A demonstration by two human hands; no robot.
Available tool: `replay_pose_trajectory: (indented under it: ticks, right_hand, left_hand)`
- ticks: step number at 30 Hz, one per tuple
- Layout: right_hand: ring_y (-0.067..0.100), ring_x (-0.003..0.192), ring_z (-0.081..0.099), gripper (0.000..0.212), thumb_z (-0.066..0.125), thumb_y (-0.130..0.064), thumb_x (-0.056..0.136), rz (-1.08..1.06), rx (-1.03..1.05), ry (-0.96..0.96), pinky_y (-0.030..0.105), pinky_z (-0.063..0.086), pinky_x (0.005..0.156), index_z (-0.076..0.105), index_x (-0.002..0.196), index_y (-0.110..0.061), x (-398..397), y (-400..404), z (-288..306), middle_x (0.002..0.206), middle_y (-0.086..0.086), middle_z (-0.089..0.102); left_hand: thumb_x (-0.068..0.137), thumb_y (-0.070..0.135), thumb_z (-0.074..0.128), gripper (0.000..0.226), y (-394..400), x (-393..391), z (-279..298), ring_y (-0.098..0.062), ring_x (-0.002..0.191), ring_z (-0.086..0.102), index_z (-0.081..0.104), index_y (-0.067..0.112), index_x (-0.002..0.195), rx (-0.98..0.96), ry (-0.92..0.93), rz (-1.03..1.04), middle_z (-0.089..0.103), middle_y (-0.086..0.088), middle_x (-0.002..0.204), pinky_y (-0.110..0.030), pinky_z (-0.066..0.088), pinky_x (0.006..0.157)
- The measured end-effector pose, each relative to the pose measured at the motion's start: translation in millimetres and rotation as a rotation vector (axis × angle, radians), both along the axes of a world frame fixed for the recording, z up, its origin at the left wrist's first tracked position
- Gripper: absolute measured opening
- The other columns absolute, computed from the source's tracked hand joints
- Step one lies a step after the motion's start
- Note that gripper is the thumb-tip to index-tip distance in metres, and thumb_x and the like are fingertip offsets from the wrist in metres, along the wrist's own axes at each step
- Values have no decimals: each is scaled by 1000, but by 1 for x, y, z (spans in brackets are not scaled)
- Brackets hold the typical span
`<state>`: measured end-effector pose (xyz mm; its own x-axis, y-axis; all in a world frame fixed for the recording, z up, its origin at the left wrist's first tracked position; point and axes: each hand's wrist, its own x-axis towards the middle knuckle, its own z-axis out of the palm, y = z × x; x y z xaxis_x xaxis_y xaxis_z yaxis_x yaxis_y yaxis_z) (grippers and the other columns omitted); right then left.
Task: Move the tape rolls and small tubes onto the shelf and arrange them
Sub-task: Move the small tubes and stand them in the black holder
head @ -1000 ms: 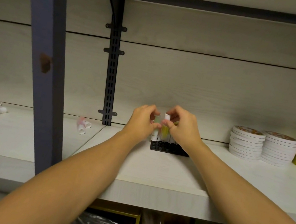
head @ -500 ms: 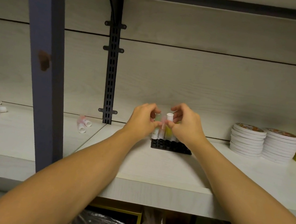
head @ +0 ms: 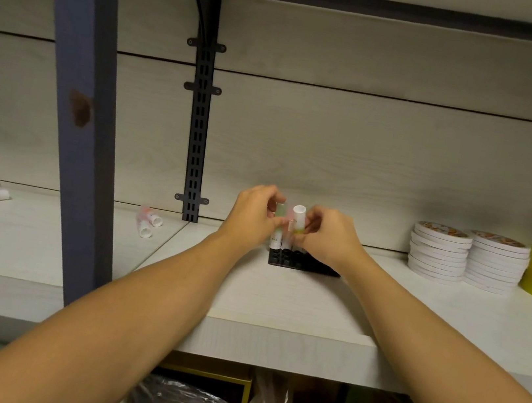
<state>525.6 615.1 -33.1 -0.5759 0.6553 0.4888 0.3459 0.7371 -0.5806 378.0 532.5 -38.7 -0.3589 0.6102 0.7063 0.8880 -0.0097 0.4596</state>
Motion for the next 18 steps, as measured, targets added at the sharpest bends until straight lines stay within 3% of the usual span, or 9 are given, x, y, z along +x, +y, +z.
replay_pose_trajectory:
  ticks: [4,9,12,14,18]
  right_hand:
    - [23,73,64,31,82,-23,73,-56,-89,109,38,58,65,62,90,-8,4,0,8,86,8,69]
    - [20,76,64,22,82,-24,78,-39,-95,195,35,57,61,66,91,-17,8,5,11,86,3,67]
    - [14,74,61,16,83,-20,78,-21,-139,300,22,46,59,70,87,-23,9,9,14,84,-2,67]
    - [15,81,65,15,82,-17,78,-17,-188,369,21,48,65,73,88,-22,9,13,16,85,-5,68]
    - [15,81,64,27,85,-13,73,-3,-259,497,36,58,84,68,90,-26,9,16,19,88,-2,65]
  left_hand:
    - [79,16,85,34,-1,2,1,-18,82,62,68,9,106,3,-11,5,62,-2,96,-4,41,63]
    - [79,15,85,33,-1,5,0,-16,81,62,68,10,106,-51,6,5,62,-1,95,-6,41,65]
    - [81,16,83,30,-1,8,0,-16,81,60,66,10,105,-87,43,14,59,0,96,-17,42,72]
    - [82,16,83,28,0,9,2,-19,82,58,65,10,103,-108,67,23,59,-1,95,-26,46,74]
    - [83,18,81,29,0,10,4,-20,82,55,62,11,103,-154,75,30,57,0,91,-29,43,73]
